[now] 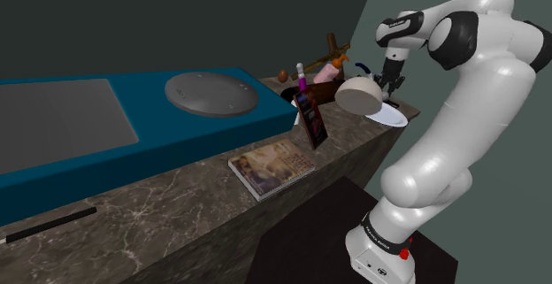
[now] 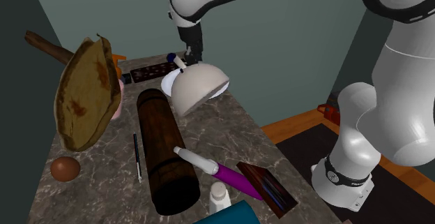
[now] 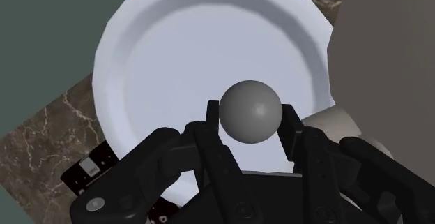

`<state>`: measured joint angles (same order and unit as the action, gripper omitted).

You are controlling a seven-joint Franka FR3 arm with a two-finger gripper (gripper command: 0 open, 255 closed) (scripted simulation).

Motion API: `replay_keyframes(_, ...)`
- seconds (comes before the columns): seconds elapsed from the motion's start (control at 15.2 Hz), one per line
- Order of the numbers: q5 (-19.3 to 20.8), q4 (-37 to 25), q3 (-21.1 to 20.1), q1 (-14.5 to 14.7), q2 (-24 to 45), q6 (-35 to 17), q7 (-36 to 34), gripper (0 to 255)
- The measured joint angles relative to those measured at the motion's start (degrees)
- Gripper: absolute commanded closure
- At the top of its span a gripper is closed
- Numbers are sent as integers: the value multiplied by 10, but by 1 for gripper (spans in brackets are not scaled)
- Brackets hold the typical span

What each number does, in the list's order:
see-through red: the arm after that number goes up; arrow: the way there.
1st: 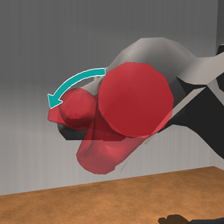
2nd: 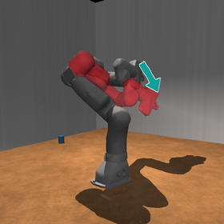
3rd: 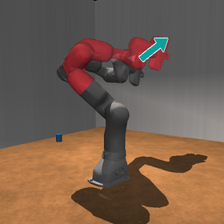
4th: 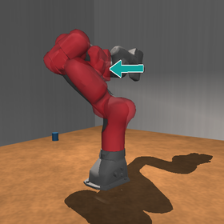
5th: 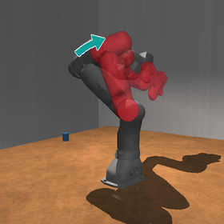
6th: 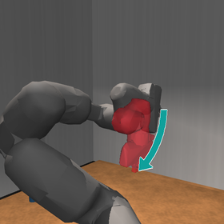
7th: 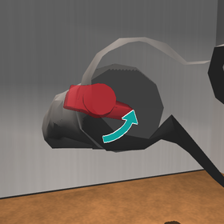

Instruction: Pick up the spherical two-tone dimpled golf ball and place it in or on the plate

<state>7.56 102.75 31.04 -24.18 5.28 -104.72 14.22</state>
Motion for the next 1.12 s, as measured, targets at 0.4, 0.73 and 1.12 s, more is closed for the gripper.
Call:
replay_keyframes(0.4, -7, 21, 3, -6, 17, -38, 6, 255)
replay_keyframes(0.73, -12, 44, 5, -9, 25, -82, 5, 255)
replay_keyframes(1.12, -21, 48, 6, -10, 41, -140, 7, 255)
